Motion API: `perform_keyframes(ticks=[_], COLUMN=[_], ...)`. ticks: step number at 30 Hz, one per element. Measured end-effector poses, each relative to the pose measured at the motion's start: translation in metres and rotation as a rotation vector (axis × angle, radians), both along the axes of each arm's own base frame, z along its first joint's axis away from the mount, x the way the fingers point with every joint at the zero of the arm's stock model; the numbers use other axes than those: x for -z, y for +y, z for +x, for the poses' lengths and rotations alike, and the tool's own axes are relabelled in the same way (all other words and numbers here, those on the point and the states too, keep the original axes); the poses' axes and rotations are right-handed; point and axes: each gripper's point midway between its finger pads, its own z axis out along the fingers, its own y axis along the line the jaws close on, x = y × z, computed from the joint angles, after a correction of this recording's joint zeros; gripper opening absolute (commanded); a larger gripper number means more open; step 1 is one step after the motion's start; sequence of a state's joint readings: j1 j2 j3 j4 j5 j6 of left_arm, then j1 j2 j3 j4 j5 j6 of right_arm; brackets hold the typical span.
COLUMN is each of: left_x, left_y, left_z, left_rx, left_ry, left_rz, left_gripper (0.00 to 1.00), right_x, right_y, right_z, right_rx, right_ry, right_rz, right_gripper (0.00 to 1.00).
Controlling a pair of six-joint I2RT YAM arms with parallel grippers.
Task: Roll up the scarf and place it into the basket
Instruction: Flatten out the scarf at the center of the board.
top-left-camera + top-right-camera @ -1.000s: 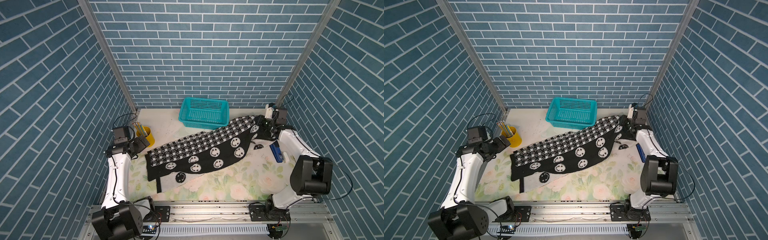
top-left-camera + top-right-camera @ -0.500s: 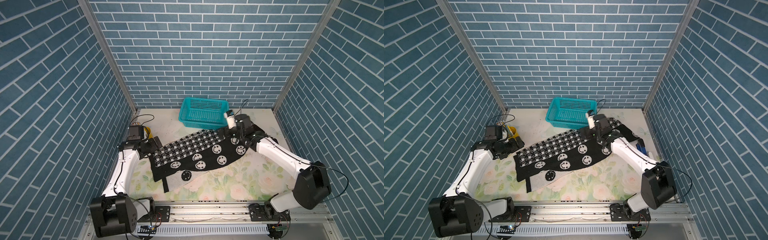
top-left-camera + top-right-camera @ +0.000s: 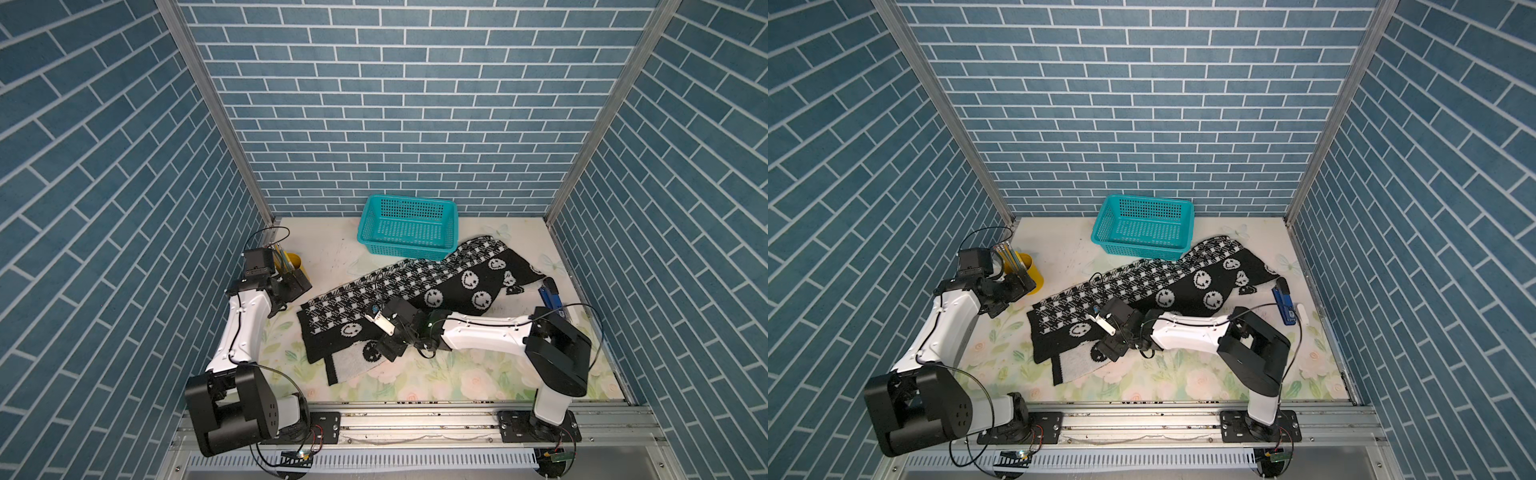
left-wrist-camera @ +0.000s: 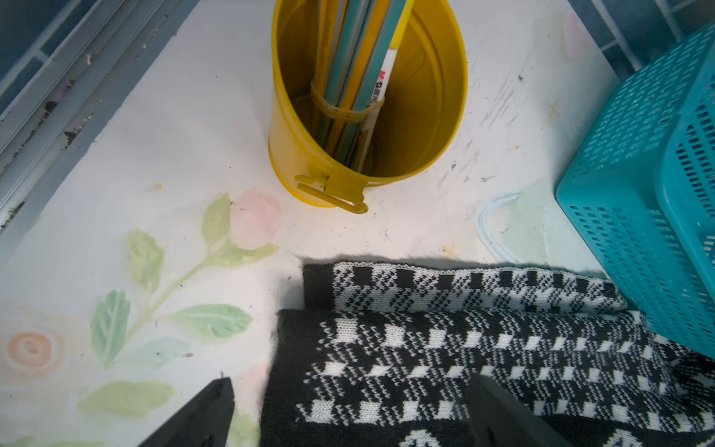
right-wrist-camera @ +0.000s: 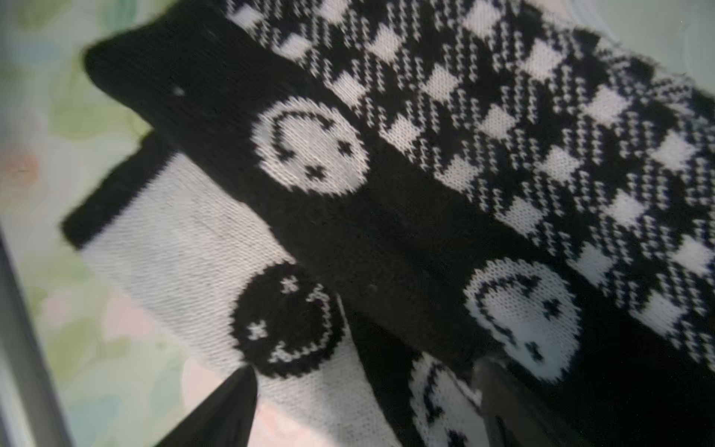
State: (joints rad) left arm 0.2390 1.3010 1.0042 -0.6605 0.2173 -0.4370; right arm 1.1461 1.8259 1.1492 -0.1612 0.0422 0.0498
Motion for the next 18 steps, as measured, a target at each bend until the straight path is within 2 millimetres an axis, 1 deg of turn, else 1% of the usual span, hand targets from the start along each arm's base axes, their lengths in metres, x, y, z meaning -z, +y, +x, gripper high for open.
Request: perform_keyframes(ticks=[2, 3, 4, 5, 7, 8, 12, 14, 18], left_x=[-0.001, -0.001, 0.000, 0.000, 0.000, 0.000, 0.000, 0.001, 0.004], left_y=[-0.001, -0.001, 0.000, 0.000, 0.000, 0.000, 0.000, 0.000, 0.000], left_z=[0.001, 0.002, 0.002, 0.002, 0.002, 0.003, 0.003, 0.003, 0.001], left_rx=[0.003, 0.003, 0.003, 0.003, 0.002, 0.002, 0.003, 0.003, 0.004], left_ry=[-0.008, -0.010, -0.010, -0.010, -0.013, -0.015, -0.017, -0.018, -0.010], left_rz=[-0.002, -0.002, -0.002, -0.002, -0.001, -0.001, 0.000, 0.001, -0.002], left_gripper=[1.00, 1.00, 1.00, 1.00, 1.00, 1.00, 1.00, 1.00, 1.00], right_x=[0.008, 0.011, 0.012, 0.013, 0.012, 0.012, 0.008, 0.005, -0.010], right_y=[0.002, 0.004, 0.006, 0.009, 0.011, 0.010, 0.005, 0.001, -0.014], right_z=[0.008, 0.012, 0.017, 0.020, 0.027, 0.029, 0.036, 0.037, 0.045], right_rx=[0.007, 0.008, 0.011, 0.013, 0.022, 0.028, 0.057, 0.061, 0.095], right_ry=[-0.026, -0.044, -0.058, -0.071, -0.097, -0.106, -0.134, -0.137, -0.158], right_rz=[-0.033, -0.046, -0.057, -0.064, -0.073, -0.076, -0.092, -0.092, -0.085], right_gripper=[0.76, 0.68, 0.57, 0.45, 0.11, 0.00, 0.00, 0.00, 0.00])
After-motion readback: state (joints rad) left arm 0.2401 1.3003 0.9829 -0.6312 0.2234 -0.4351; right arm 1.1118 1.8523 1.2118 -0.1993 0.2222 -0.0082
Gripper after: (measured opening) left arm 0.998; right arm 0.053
